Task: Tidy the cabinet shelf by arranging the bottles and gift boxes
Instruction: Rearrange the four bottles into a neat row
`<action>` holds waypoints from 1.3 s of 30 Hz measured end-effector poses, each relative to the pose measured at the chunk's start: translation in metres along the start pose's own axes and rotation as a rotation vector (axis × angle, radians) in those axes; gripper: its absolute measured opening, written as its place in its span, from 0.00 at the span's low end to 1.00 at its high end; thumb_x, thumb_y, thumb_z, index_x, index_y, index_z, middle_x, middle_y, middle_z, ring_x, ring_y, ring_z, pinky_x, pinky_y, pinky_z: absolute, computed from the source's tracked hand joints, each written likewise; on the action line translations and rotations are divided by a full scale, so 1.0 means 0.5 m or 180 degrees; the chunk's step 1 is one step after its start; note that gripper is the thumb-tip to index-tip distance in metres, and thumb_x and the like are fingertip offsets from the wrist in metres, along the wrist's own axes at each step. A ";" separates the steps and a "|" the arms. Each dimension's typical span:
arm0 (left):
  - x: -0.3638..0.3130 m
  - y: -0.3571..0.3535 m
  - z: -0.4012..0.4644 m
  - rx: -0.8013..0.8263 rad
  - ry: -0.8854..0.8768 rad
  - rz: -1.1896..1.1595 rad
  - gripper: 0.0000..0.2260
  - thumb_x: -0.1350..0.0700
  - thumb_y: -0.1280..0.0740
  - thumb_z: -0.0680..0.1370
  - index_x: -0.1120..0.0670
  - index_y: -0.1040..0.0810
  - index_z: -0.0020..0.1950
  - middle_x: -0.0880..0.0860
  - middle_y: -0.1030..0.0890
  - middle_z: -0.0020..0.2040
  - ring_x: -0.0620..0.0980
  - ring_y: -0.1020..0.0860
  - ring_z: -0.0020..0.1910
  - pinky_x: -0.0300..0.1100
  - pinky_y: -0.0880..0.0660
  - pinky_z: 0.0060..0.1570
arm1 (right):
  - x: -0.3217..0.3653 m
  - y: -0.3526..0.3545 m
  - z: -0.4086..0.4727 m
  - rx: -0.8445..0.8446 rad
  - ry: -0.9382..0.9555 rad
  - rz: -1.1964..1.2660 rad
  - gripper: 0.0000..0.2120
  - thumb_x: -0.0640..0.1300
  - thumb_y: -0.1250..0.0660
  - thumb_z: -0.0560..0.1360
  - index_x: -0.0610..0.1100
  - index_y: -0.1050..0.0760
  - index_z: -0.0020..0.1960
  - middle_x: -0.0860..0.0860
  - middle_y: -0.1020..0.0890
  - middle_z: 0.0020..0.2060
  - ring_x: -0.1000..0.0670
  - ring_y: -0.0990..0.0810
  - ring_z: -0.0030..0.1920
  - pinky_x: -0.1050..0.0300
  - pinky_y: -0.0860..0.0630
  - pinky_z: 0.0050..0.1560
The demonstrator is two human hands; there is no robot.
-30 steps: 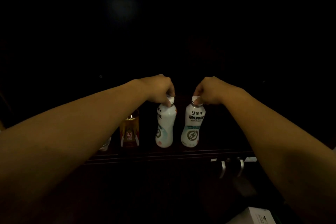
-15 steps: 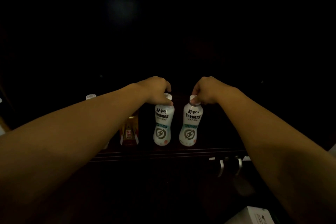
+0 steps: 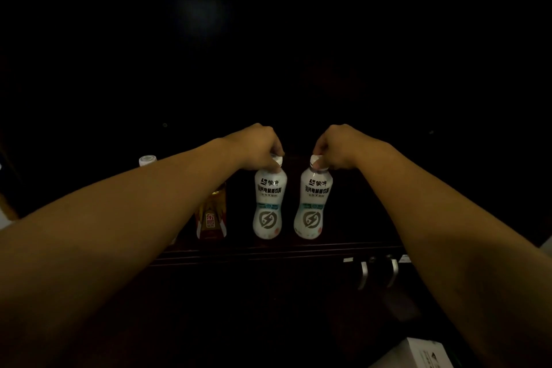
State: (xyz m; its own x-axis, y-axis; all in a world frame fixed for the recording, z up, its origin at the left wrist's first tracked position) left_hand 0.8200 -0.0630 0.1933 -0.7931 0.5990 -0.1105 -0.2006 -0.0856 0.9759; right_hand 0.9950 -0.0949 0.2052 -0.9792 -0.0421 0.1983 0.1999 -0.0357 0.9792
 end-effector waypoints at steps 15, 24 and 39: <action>-0.020 -0.002 0.000 -0.0221 0.0184 0.0354 0.20 0.47 0.27 0.75 0.54 0.20 0.65 0.50 0.19 0.64 0.49 0.22 0.62 0.46 0.24 0.60 | 0.012 0.006 0.002 0.0114 -0.0064 -0.0182 0.18 0.48 0.23 0.72 0.46 0.19 0.59 0.48 0.17 0.53 0.48 0.18 0.51 0.49 0.19 0.56; -0.022 -0.008 -0.014 -0.0330 0.0262 0.0282 0.21 0.47 0.29 0.78 0.54 0.22 0.68 0.51 0.22 0.68 0.50 0.25 0.66 0.44 0.28 0.64 | 0.016 0.004 -0.007 0.0063 -0.0052 -0.0258 0.17 0.48 0.24 0.73 0.46 0.19 0.61 0.48 0.18 0.55 0.48 0.18 0.53 0.50 0.20 0.57; -0.021 -0.025 -0.038 -0.0288 0.0412 0.0182 0.21 0.49 0.35 0.82 0.53 0.29 0.74 0.55 0.25 0.69 0.54 0.26 0.66 0.45 0.26 0.60 | 0.027 -0.015 -0.013 -0.0195 0.0036 -0.0894 0.15 0.49 0.27 0.75 0.46 0.18 0.60 0.47 0.18 0.55 0.46 0.20 0.56 0.50 0.20 0.56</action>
State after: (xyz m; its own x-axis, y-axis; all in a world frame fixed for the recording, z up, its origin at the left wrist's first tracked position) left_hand 0.8198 -0.0831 0.1785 -0.8710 0.4840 -0.0842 -0.1993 -0.1915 0.9610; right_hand 0.9805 -0.1018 0.2004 -0.9962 -0.0332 -0.0811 -0.0771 -0.1078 0.9912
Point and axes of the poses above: each hand's wrist, its own z-axis towards the middle knuckle, its own y-axis out of the back of the hand, x = y × z, the point moved 5 cm from there along z, towards the middle knuckle
